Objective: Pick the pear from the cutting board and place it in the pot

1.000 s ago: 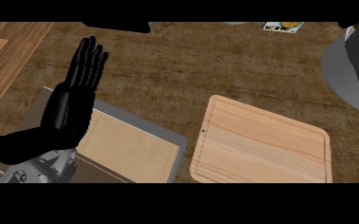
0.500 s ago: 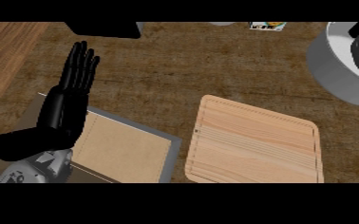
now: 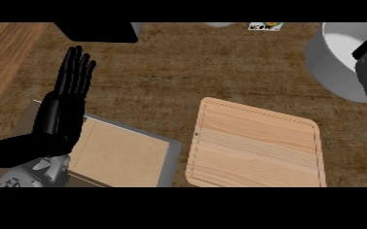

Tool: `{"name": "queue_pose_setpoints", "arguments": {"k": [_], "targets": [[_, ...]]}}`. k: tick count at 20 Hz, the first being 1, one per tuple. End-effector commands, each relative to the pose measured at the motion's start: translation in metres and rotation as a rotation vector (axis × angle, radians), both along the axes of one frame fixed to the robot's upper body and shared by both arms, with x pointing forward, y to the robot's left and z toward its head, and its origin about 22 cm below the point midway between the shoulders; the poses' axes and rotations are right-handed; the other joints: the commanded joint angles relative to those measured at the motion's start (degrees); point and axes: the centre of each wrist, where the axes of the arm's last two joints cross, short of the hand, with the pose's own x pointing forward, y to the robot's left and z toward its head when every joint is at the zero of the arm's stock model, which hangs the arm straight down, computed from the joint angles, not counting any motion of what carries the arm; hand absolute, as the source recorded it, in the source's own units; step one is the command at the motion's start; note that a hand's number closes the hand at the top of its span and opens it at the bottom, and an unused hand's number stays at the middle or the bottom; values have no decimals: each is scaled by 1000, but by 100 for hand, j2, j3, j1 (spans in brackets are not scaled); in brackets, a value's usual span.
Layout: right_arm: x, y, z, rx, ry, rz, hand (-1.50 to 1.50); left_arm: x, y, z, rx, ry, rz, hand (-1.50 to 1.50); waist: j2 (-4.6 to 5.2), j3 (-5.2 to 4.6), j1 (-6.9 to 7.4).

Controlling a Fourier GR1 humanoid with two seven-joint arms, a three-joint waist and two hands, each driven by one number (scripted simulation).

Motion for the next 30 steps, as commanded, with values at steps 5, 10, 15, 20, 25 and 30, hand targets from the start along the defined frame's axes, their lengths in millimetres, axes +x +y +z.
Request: {"name": "queue_pose_setpoints", "arguments": {"k": [5,10,15,20,25,30], "targets": [[-15,-13,-43,211,-71,-186,150,-13,-9,-51,5,157,25,0,109,-160,-142],[-35,-39,-65,375,-78,-344,-150,-14,5,-46,20,154,44,0,121,-158,-100],[-37,-35,-70,335,-280,-141,-150,-15,-2,-55,17,157,46,0,70,-156,-201],[-36,-34,-51,119,-653,-84,-150,-21,4,-52,15,169,45,0,67,-149,-190],[-45,-39,-52,53,-900,-140,-150,-20,10,-51,3,181,64,0,26,-154,-299],[-54,-29,-74,26,-986,-163,-150,-21,7,-61,4,186,80,0,-12,-168,-375]]}}
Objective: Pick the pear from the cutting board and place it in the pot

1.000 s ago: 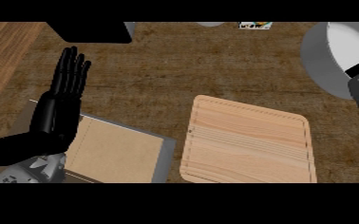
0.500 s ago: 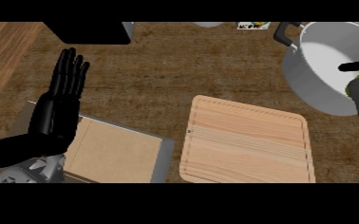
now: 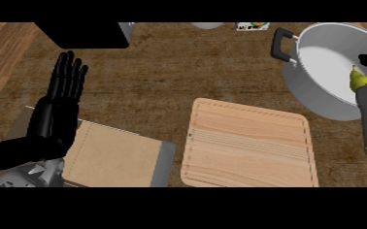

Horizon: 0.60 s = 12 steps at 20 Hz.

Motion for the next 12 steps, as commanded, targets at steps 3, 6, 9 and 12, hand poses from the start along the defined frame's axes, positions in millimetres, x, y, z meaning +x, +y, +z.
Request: {"name": "queue_pose_setpoints", "arguments": {"k": [3,6,9,12], "targets": [[-14,9,-23,-59,-162,-98,-150,-15,-3,-60,19,153,34,0,107,-174,-114],[-36,9,-47,-87,-144,-99,-150,-15,5,-51,27,154,49,0,40,-173,-178],[-41,2,-35,-121,-181,-90,-150,-20,-1,-52,35,152,27,0,37,-174,-170],[-60,9,-51,-130,-158,-66,-150,-23,8,-61,26,144,50,0,21,-186,-228]]}}
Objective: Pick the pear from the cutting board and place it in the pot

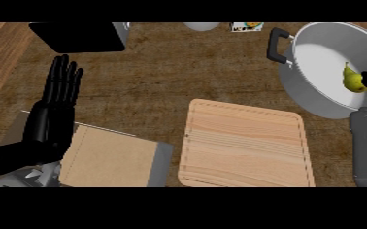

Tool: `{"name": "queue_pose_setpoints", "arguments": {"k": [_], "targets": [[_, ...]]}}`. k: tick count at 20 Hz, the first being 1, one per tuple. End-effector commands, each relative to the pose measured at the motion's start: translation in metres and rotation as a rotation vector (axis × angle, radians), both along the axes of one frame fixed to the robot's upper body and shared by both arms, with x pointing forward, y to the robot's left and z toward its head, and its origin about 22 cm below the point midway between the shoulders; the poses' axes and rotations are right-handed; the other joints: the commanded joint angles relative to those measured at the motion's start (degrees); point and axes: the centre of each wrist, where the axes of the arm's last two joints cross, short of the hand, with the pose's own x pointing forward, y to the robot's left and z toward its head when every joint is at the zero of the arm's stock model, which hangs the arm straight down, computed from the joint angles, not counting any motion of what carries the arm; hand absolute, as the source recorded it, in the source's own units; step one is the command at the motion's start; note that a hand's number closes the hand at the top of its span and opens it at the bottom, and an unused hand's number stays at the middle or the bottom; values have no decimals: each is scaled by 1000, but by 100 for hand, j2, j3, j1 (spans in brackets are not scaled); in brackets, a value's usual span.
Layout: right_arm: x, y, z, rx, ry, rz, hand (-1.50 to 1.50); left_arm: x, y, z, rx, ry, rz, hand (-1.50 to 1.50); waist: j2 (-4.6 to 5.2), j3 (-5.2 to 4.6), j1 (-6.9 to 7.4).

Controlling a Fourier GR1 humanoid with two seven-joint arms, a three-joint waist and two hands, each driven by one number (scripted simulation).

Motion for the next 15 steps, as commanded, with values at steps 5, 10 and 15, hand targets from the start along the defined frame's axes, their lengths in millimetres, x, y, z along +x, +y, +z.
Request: {"name": "queue_pose_setpoints", "arguments": {"k": [5,10,15], "targets": [[-36,7,-18,-10,-57,-31,-150,-16,-7,-51,13,163,31,0,125,-169,-64],[-68,-2,-22,-59,-118,-106,-150,-23,-6,-58,24,167,44,0,128,-167,-93],[-103,-3,-29,-91,-129,-171,-150,-21,5,-53,9,167,46,0,132,-172,-86]]}}
